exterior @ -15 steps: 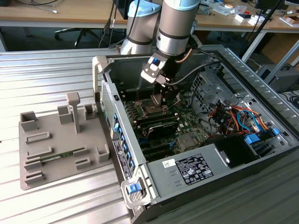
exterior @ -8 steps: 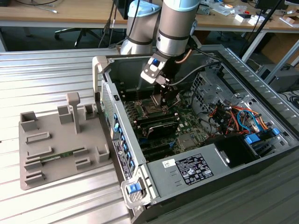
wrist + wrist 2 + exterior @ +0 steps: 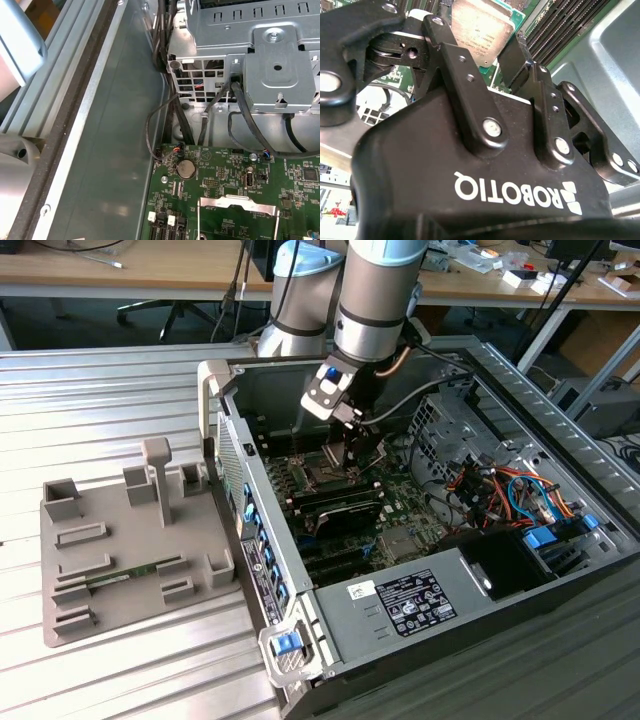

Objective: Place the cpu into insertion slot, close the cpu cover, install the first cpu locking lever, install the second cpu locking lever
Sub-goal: 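Place the cpu into insertion slot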

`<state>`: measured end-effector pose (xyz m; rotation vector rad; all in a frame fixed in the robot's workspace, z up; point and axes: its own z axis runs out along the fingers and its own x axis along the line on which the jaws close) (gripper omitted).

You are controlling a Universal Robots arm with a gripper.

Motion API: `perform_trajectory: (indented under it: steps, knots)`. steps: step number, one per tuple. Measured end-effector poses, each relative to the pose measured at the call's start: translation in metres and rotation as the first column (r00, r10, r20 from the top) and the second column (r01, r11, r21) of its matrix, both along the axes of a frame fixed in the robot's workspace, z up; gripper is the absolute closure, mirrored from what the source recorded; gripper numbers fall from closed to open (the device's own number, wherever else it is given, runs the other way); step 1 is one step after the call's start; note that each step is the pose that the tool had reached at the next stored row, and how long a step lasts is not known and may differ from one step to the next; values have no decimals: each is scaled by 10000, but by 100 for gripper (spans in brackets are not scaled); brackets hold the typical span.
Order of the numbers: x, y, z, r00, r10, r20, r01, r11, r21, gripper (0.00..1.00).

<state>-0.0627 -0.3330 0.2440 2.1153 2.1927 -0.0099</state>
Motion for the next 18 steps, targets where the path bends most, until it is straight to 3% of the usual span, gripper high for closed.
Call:
perform_trajectory:
  steps: [18]
  knots:
    - [-2, 0, -33, 10000, 0, 0, 0, 10000, 0, 46]
